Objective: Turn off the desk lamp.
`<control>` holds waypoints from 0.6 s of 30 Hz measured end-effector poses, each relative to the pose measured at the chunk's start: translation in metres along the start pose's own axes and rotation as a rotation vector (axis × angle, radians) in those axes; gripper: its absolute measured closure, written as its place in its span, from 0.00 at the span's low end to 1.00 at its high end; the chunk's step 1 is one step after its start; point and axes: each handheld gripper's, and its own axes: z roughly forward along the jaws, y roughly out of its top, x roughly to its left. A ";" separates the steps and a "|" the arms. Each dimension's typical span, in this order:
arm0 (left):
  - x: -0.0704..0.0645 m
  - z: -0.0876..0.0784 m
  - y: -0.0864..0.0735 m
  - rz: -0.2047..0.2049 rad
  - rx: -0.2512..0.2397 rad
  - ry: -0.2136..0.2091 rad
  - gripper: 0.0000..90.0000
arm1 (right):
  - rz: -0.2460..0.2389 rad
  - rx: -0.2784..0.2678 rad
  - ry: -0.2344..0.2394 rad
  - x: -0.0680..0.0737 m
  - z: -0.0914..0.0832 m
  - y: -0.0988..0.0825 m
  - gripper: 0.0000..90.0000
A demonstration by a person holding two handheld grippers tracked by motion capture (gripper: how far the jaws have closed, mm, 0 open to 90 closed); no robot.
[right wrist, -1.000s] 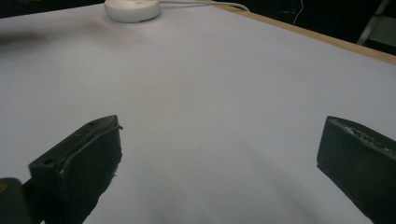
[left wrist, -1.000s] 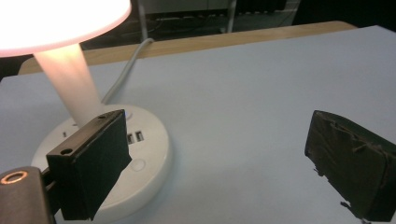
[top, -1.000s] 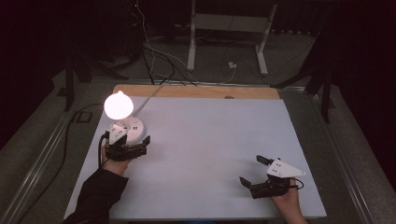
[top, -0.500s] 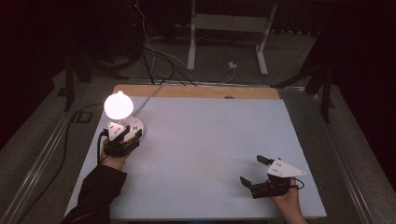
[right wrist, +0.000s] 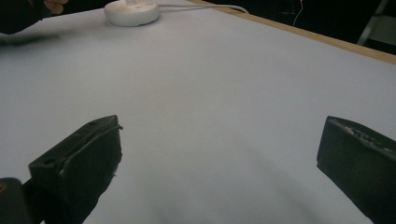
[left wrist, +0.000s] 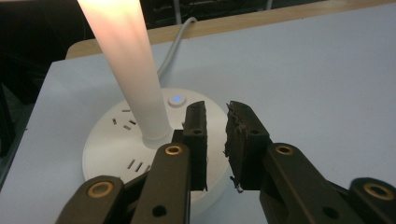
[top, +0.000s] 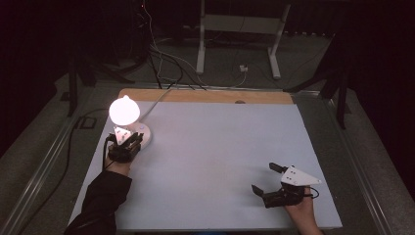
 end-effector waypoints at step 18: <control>0.005 0.015 -0.005 0.006 0.053 0.013 1.00 | 0.001 0.004 0.001 0.000 0.000 0.000 0.00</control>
